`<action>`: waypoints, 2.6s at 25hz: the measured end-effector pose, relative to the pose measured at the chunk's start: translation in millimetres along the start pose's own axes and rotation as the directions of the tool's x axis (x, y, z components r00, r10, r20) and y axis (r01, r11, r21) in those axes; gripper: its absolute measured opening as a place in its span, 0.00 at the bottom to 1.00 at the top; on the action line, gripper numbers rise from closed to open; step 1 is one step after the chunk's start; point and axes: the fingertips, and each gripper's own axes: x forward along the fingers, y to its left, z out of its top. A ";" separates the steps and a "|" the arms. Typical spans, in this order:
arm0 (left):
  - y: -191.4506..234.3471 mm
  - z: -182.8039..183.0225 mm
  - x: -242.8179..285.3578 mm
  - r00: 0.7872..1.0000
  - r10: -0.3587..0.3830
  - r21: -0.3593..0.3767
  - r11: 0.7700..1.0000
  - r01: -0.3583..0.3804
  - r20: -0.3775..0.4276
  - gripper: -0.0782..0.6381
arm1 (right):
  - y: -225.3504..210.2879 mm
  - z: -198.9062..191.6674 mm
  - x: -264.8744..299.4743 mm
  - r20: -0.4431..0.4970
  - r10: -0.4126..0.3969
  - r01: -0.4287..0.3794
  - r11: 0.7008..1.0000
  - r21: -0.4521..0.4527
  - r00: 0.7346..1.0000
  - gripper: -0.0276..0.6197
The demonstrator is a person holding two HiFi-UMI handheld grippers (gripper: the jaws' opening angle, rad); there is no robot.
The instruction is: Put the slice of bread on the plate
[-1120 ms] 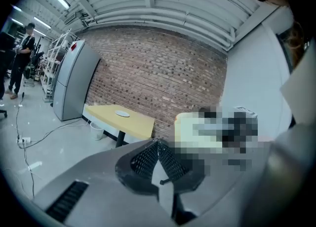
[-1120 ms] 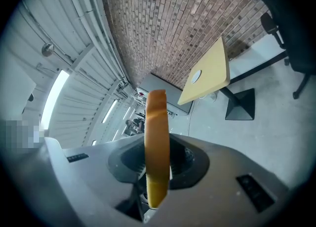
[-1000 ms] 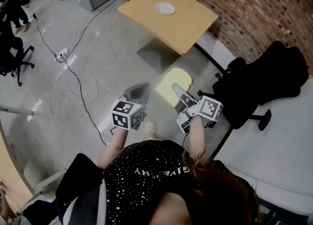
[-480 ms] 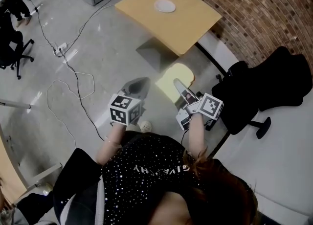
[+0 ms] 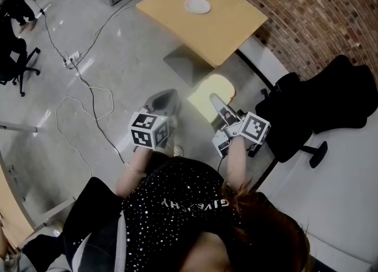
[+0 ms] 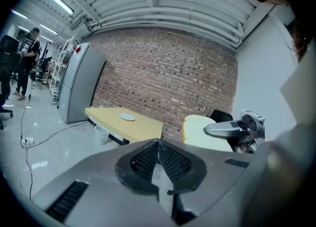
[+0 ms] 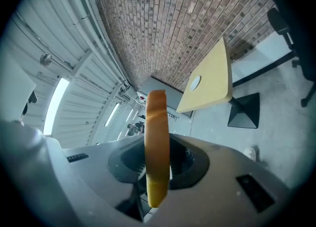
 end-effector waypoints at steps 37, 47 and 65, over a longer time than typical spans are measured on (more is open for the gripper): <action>192.9 184.2 380.3 0.980 -0.175 0.013 0.984 0.177 -0.092 0.12 | -140.7 303.7 299.3 -0.120 -0.188 0.185 0.982 -0.037 0.975 0.19; 239.2 187.7 436.7 0.993 -0.085 0.009 0.996 0.086 -0.087 0.12 | -218.1 364.3 387.0 -0.410 -0.231 0.200 0.973 -0.117 0.882 0.19; 299.3 175.1 485.7 0.998 0.020 0.019 1.000 -0.019 -0.065 0.12 | -317.7 344.1 506.4 -0.703 -0.353 0.385 0.915 -0.122 0.617 0.20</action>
